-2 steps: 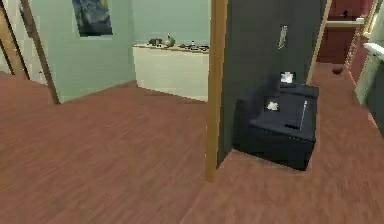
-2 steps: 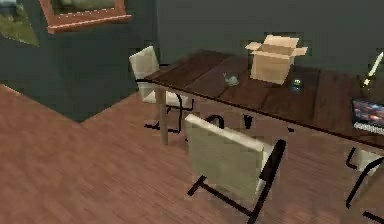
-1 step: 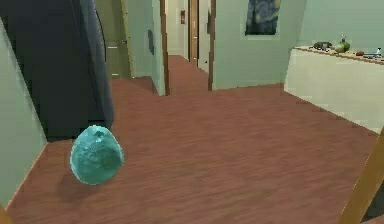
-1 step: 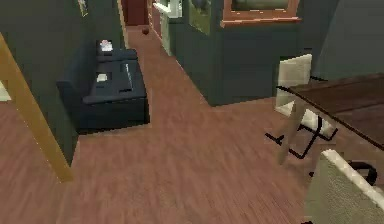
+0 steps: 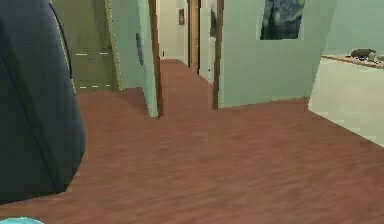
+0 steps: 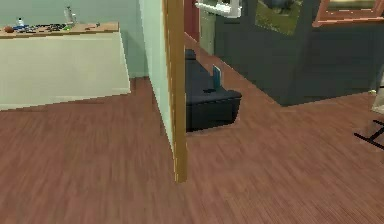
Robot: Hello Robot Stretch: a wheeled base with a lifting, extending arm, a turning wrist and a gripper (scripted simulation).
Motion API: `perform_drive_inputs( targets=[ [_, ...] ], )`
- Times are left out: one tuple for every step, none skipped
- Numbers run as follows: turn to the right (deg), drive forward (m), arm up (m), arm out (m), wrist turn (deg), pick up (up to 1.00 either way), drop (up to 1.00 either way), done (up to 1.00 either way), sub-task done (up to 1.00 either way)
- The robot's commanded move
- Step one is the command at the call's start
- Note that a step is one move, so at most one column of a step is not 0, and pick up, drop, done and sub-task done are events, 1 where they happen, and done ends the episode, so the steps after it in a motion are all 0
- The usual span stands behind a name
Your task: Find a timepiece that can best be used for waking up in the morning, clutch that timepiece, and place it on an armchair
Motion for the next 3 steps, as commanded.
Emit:
perform_drive_inputs(
  targets=[
    [0.0, 1.00, 0.00, 0.00, 0.0, 0.00, 0.00, 0.00, 0.00],
    [0.0, 1.00, 0.00, 0.00, 0.0, 0.00, 0.00, 0.00, 0.00],
    [-6.0, 0.00, 0.00, 0.00, 0.0, 0.00, 0.00, 0.00, 0.00]
  ],
)
